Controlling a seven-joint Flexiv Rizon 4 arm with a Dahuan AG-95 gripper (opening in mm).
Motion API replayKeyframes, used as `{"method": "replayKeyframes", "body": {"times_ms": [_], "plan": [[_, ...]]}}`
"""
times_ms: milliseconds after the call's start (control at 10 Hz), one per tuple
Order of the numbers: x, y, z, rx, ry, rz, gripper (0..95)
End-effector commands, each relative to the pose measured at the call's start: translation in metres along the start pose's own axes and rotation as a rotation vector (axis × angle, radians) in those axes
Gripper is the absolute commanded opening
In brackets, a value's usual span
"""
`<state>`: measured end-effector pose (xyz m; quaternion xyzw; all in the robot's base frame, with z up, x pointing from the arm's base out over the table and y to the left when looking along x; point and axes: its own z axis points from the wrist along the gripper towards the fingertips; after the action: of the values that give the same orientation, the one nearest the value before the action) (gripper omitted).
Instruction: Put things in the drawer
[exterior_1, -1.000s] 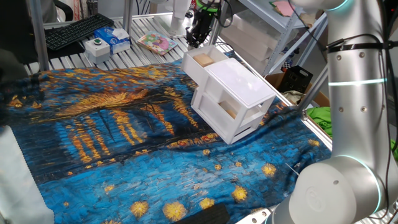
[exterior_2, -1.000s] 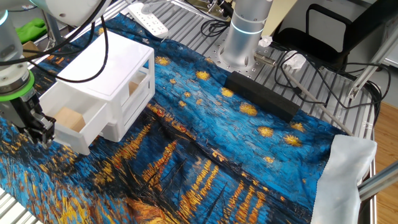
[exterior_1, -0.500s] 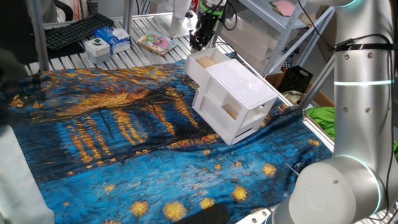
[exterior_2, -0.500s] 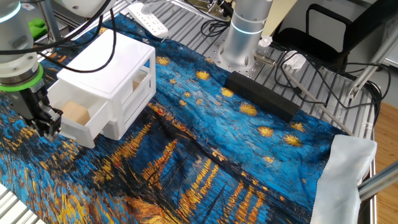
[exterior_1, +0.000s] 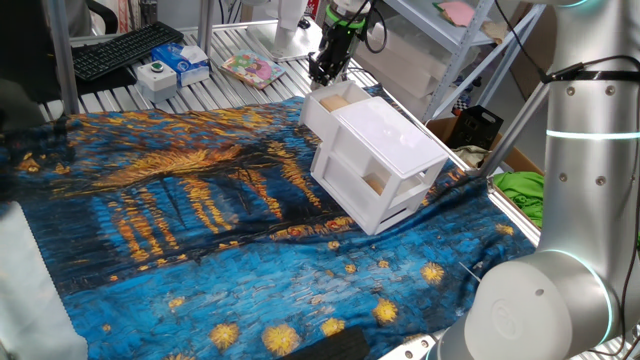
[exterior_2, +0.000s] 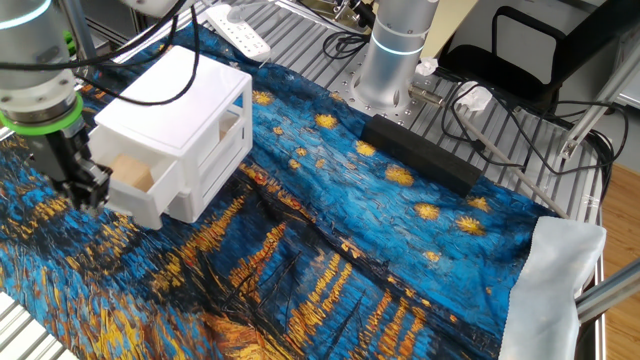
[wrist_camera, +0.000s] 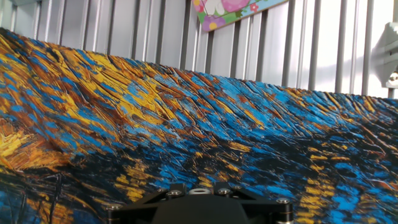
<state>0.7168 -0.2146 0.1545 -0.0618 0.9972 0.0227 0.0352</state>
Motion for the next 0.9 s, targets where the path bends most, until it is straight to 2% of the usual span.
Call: {"method": "replayKeyframes", "body": {"times_ms": [100,300,900], "plan": [[0.0007,0.0005,0.0018,-0.003,0.001,0.004,0.0],[0.0009,0.0002,-0.0018,-0.008,0.005,0.009,0.0],[0.0016,0.0006,-0.0013,-0.004,0.019,0.006,0.0]]}}
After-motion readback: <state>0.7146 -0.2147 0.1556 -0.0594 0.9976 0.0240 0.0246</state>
